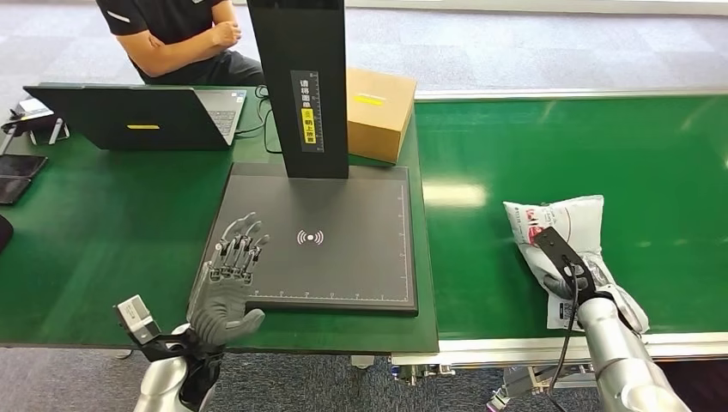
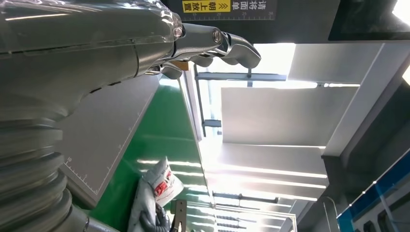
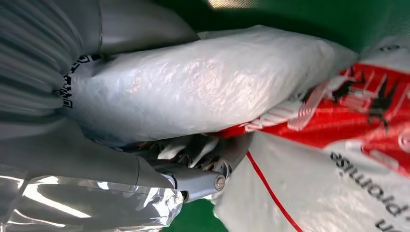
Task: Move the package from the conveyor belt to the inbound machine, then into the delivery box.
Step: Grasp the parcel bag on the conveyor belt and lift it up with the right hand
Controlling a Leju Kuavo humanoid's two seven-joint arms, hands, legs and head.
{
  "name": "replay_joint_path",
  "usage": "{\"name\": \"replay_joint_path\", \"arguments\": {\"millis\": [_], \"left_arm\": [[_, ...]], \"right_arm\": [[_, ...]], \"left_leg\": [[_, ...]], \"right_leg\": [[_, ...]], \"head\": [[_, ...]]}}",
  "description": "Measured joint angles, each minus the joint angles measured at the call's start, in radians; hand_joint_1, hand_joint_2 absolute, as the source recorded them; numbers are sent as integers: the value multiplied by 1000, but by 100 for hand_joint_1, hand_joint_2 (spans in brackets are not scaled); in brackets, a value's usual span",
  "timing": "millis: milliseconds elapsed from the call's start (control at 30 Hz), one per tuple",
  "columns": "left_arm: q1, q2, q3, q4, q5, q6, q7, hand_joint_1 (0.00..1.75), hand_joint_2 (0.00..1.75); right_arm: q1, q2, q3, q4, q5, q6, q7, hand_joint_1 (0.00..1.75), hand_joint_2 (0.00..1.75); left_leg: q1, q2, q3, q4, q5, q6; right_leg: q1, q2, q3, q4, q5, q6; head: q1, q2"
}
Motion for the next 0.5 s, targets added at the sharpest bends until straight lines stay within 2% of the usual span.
{"name": "replay_joint_path", "arguments": {"millis": [300, 500], "left_arm": [[26, -1, 11, -23, -7, 0, -5, 0, 175], [40, -6, 17, -48, -9, -4, -8, 0, 175]], "right_arm": [[38, 32, 24, -79, -16, -22, -48, 175, 175], [83, 70, 53, -166, -17, -82, -144, 175, 175]], "left_leg": [[1, 0, -3, 0, 0, -1], [0, 0, -9, 0, 1, -2]], "right_leg": [[0, 1, -4, 0, 0, -1], [0, 0, -10, 2, 1, -2]], "head": [[0, 0], [0, 0]]}}
